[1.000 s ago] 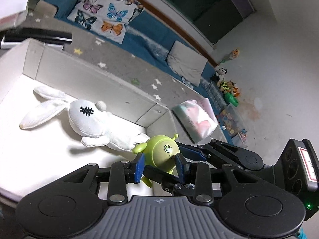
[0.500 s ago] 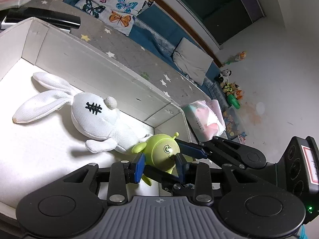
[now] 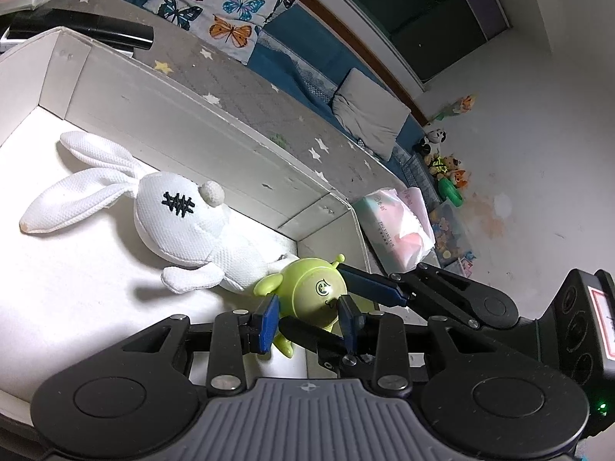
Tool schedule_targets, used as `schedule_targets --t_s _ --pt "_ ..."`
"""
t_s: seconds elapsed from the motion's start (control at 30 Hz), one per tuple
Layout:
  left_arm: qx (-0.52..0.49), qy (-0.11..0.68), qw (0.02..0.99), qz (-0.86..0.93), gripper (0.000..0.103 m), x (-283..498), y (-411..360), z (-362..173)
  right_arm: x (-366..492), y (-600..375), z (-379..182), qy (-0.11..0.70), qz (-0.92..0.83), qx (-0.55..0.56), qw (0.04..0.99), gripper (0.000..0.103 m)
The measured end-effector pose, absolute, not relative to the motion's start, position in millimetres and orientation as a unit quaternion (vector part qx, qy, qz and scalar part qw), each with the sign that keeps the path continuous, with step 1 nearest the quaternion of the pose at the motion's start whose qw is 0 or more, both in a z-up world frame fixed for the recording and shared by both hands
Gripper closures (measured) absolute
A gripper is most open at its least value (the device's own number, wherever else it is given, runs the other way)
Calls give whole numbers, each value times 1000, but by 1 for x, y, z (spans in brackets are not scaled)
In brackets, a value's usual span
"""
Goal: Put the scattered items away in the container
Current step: 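Carry the green alien with the left gripper into the box beside the bunny, then open the left gripper to release the alien and withdraw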
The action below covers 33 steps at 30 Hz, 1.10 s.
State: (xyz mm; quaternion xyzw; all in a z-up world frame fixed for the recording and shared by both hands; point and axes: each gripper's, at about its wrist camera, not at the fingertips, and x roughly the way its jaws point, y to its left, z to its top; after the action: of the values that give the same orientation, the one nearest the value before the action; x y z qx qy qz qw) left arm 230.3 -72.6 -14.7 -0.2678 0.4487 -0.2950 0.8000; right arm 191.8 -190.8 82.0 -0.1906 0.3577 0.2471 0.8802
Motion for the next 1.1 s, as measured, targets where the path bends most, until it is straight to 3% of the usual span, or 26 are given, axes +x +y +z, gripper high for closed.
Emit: schedule_targets --t_s 0.57,1.1 --pt "-259 444 808 -288 67 226 -70 -9 188 -192 84 354 248 -184 883 51" --pt "-245 422 825 -286 67 206 -66 7 170 -200 95 334 231 -147 902 41"
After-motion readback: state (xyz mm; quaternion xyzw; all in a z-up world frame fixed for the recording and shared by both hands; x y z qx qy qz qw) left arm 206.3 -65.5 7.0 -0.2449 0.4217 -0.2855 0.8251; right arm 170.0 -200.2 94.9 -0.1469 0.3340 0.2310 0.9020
